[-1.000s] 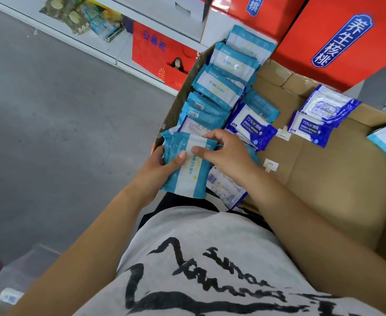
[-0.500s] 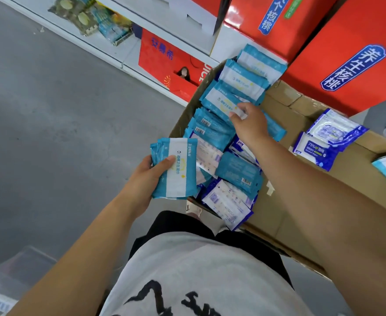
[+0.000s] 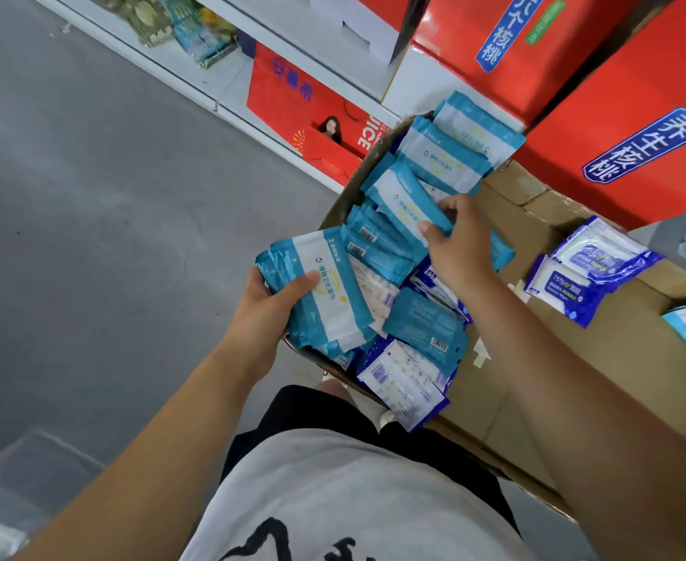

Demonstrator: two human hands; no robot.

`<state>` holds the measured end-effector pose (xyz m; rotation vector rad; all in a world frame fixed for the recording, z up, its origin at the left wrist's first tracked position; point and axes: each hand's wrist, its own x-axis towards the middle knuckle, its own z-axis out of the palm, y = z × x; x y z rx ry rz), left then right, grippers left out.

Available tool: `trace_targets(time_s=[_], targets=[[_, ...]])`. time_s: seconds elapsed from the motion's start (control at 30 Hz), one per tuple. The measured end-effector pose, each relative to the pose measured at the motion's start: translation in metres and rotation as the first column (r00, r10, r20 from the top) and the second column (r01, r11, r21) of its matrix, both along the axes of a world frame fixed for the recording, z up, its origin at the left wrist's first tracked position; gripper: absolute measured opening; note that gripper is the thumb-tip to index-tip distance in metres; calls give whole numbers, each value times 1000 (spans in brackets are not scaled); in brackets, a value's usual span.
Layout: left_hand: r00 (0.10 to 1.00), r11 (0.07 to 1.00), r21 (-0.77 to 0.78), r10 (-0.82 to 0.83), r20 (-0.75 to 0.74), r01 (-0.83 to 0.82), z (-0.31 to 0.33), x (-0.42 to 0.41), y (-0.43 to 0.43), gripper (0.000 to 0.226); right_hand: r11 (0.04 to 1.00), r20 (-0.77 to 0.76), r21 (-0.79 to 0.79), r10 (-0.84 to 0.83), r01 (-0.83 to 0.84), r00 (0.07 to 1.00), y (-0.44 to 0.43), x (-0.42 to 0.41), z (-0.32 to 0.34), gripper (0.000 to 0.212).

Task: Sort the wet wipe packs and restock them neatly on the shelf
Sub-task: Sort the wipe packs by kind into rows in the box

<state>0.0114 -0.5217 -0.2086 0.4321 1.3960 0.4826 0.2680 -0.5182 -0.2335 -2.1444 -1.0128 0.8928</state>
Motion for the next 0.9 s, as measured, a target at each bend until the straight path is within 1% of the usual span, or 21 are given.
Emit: trace_targets(time_s=[0.07, 0.13, 0.2, 0.27, 0.33, 0.37, 0.43, 0.5, 0.6, 0.67, 0.8, 0.9], targets=[[1000, 1000, 7, 22, 3, -22, -1, 3, 2, 48, 993, -67, 101, -47, 54, 997, -22, -11, 20, 28], [1000, 999, 22, 27, 16, -27, -3, 8, 4, 50, 986, -180, 142, -67, 93, 981, -43, -24, 38, 34], [999, 999, 42, 21, 37, -23, -2, 14, 4, 58, 991, -279, 111, -43, 77, 959, -58, -39, 51, 38], [998, 998, 58, -1, 61, -2, 0, 21, 3, 70, 997, -359, 72, -1, 28, 933, -69, -56, 54, 38], [996, 997, 71, -18, 82, 12, 2, 28, 2, 75, 999, -397, 48, 29, -11, 917, -75, -70, 48, 36], [996, 997, 78, -27, 80, 21, 2, 31, 2, 73, 999, -396, 37, 33, -20, 917, -76, -74, 43, 35], [999, 996, 85, -25, 46, 21, 1, 35, 1, 61, 1000, -363, 12, 25, -22, 931, -73, -76, 38, 33], [1000, 997, 77, 1, 18, -2, -3, 38, 3, 56, 1000, -323, 21, 20, -14, 946, -64, -67, 38, 26], [999, 998, 61, 34, -7, -34, -6, 42, 9, 56, 998, -315, 43, -37, 53, 948, -45, -38, 40, 19], [999, 998, 54, 30, -29, -28, -7, 44, 13, 59, 995, -267, 41, -76, 90, 961, -29, -12, 32, 19], [999, 998, 55, 17, -39, -15, -7, 46, 18, 62, 995, -60, 58, -75, 78, 995, 17, 34, 2, 29], [999, 998, 52, 23, -36, -21, -4, 46, 19, 62, 998, 175, 58, -13, 2, 984, 50, 59, -18, 35]])
